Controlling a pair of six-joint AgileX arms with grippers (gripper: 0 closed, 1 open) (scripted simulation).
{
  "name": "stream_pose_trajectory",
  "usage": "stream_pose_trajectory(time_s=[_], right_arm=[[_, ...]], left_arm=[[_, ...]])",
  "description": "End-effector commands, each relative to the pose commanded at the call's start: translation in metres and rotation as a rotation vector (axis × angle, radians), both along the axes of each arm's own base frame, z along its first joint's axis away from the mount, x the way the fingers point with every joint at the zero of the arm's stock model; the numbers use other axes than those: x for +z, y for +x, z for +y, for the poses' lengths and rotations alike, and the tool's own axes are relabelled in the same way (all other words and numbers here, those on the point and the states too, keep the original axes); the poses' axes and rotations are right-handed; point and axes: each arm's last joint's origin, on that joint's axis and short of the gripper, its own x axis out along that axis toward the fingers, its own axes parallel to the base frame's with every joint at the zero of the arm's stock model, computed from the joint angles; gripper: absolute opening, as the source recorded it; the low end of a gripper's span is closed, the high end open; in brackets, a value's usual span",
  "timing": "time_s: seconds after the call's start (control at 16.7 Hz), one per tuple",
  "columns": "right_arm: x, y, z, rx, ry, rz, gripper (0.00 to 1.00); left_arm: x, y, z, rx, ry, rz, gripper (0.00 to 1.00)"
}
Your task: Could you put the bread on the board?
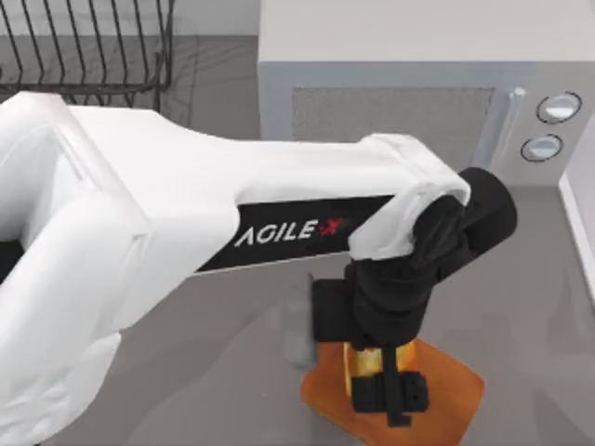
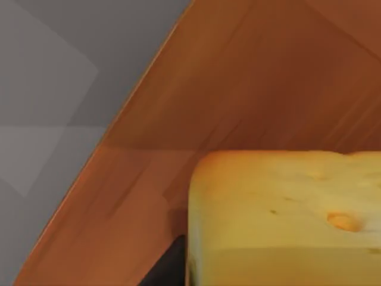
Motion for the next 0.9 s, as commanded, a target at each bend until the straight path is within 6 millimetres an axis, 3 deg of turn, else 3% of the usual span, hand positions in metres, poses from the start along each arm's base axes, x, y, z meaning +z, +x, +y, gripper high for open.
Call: stream_pose_trajectory(time_s=[0.54,0.9], right_arm=[[0.0,0.0,0.0,0.0,0.0,0.0,1.0],[0.0,0.0,0.0,0.0,0.0,0.0,1.0]], left_arm=[[0.0,0.0,0.0,0.0,0.0,0.0,0.98],[0.0,0.0,0.0,0.0,0.0,0.0,1.0]])
